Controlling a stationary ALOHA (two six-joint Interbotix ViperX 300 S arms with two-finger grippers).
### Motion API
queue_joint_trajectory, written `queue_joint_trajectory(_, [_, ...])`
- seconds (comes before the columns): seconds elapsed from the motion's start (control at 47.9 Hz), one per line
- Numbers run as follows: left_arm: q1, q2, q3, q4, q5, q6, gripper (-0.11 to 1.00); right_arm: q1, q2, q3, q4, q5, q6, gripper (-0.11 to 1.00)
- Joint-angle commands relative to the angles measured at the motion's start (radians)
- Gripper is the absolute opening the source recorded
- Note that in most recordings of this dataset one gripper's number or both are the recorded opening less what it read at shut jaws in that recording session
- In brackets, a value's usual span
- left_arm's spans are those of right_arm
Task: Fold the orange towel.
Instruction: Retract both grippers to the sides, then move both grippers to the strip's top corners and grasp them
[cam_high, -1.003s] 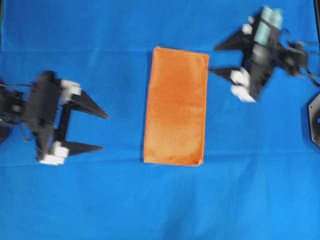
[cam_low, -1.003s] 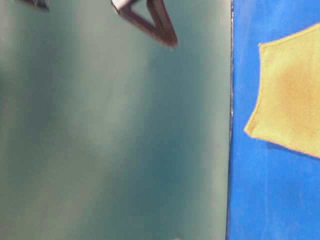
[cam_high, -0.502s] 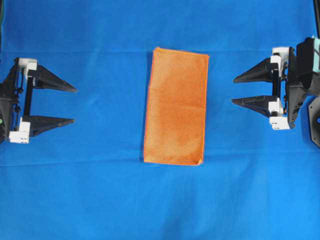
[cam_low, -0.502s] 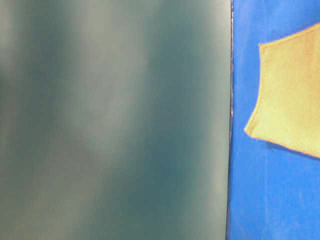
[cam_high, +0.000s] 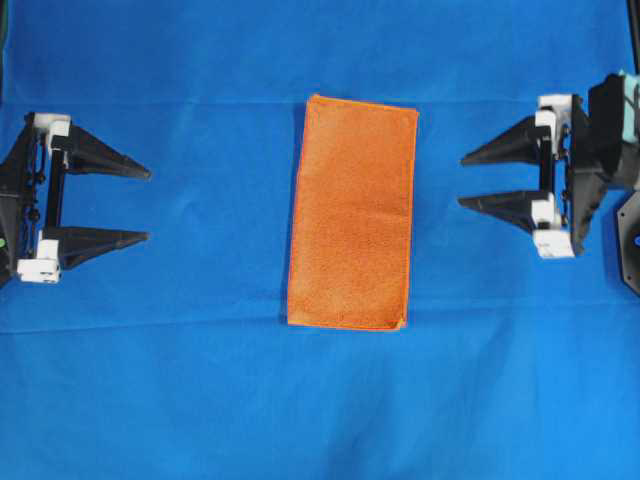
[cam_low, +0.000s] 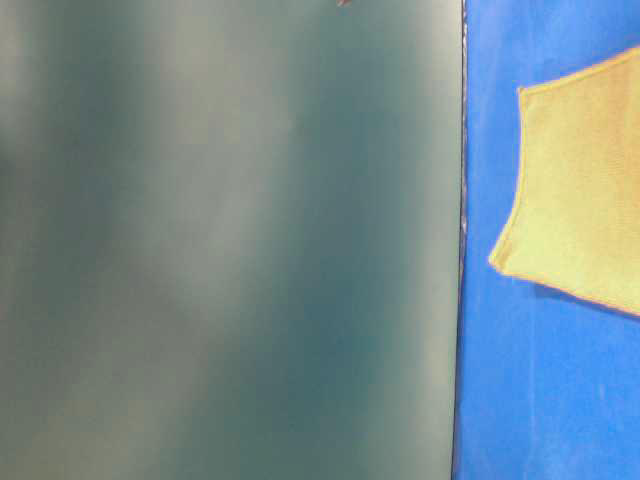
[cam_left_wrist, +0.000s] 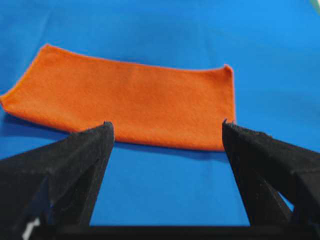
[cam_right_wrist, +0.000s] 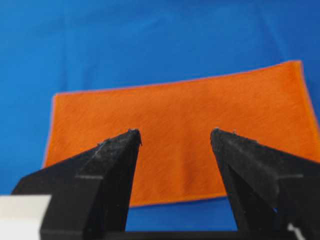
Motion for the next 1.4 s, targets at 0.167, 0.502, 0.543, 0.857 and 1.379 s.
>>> queue_joint_trajectory(0.167, [0.087,0.179,-0.089,0.002,-0.087,0.005,0.83,-0.137,0.169,-0.110,0.000,0.031,-0.009,0.62])
queue_joint_trajectory(0.502, [0.206,0.578,-0.305,0.005,-0.107,0.021,0.83,-0.245,0.445,-0.258,-0.058,0.083,-0.018,0.62])
queue_joint_trajectory(0.543, [0.219,0.623,-0.331,0.005,-0.106,0.031,0.83,-0.256,0.471,-0.265,-0.061,0.080,-0.018,0.62])
queue_joint_trajectory(0.857, [0.307,0.908,-0.494,0.005,-0.149,0.078,0.83,-0.302,0.650,-0.302,-0.071,0.031,-0.020,0.62])
queue_joint_trajectory(1.379, [0.388,1.115,-0.598,0.005,-0.235,0.078,0.79,-0.344,0.765,-0.322,-0.074,-0.025,-0.023,0.59])
